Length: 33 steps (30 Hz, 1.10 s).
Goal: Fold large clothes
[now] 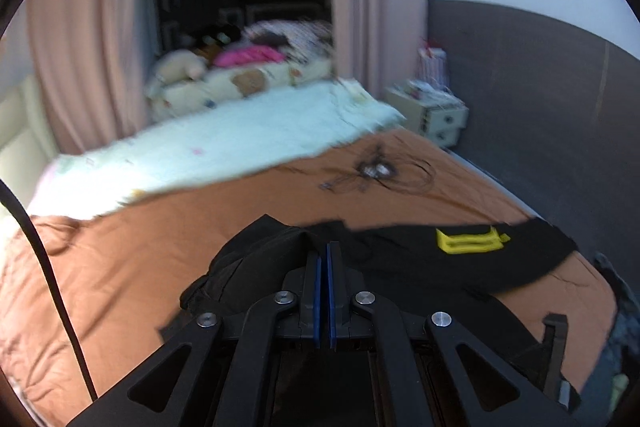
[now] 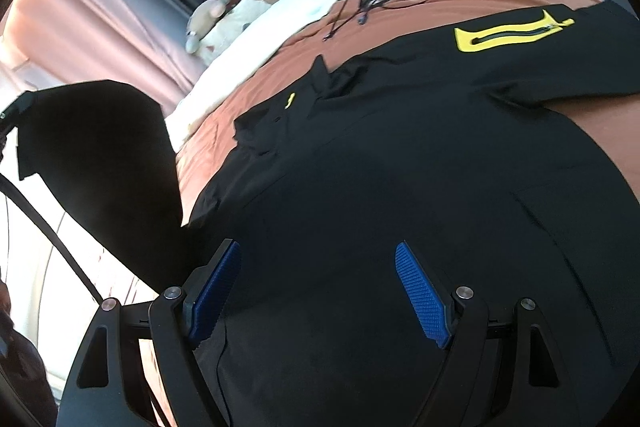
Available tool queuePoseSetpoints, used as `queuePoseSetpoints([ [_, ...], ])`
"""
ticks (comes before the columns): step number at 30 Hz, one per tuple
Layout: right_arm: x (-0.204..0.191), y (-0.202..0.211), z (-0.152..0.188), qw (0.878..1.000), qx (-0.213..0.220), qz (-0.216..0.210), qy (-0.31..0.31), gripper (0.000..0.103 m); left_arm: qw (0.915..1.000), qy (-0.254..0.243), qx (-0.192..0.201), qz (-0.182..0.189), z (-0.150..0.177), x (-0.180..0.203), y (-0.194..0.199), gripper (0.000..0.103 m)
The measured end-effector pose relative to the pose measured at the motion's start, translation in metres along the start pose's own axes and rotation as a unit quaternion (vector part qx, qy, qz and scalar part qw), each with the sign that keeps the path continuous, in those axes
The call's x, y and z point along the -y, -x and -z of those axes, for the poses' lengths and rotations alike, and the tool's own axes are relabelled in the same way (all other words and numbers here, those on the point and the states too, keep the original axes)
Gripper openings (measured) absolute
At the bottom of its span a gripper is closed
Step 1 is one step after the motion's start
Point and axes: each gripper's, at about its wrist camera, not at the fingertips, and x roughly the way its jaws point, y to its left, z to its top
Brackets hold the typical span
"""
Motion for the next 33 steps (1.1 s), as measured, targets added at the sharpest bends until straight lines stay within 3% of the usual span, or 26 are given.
queuePoseSetpoints([
  [2,0.003,0.005,-0.003,1.0,0.001,0.002,-0.003,0.079,0.9994,-0.004,-0.026,0.024,0.006,0.008,-0.016,0.005],
  [4,0.003,0.005,-0.004,1.0,0.0,0.009,-0.003,0.079,0.9973,-0.009,-0.055,0.048,0.016,0.013,-0.03,0.016],
  [6,0.002,0.014,-0.004,1.0,-0.002,0.007,-0.003,0.079,0.9966,-0.01,-0.064,0.051,0.025,0.013,-0.035,0.07],
  [8,0.002,0.013,-0.003,1.0,-0.006,0.005,-0.004,0.079,0.9975,-0.007,-0.053,0.047,0.031,0.009,-0.033,0.087],
  [11,-0.001,0.013,-0.001,1.0,-0.009,0.008,0.002,0.079,0.9977,0.006,-0.056,0.037,0.042,-0.011,-0.025,0.087],
  [16,-0.005,0.006,-0.001,0.999,-0.017,0.024,0.011,0.079,0.9976,0.008,-0.068,-0.013,0.066,-0.049,-0.017,0.087],
  [24,-0.046,-0.02,0.007,0.993,-0.039,0.064,0.089,0.079,0.9904,0.036,-0.114,-0.07,0.138,-0.125,-0.01,0.087],
  [33,-0.083,-0.069,0.023,0.978,-0.07,0.117,0.156,0.079,0.9813,0.081,-0.157,-0.077,0.213,-0.18,-0.026,0.086],
])
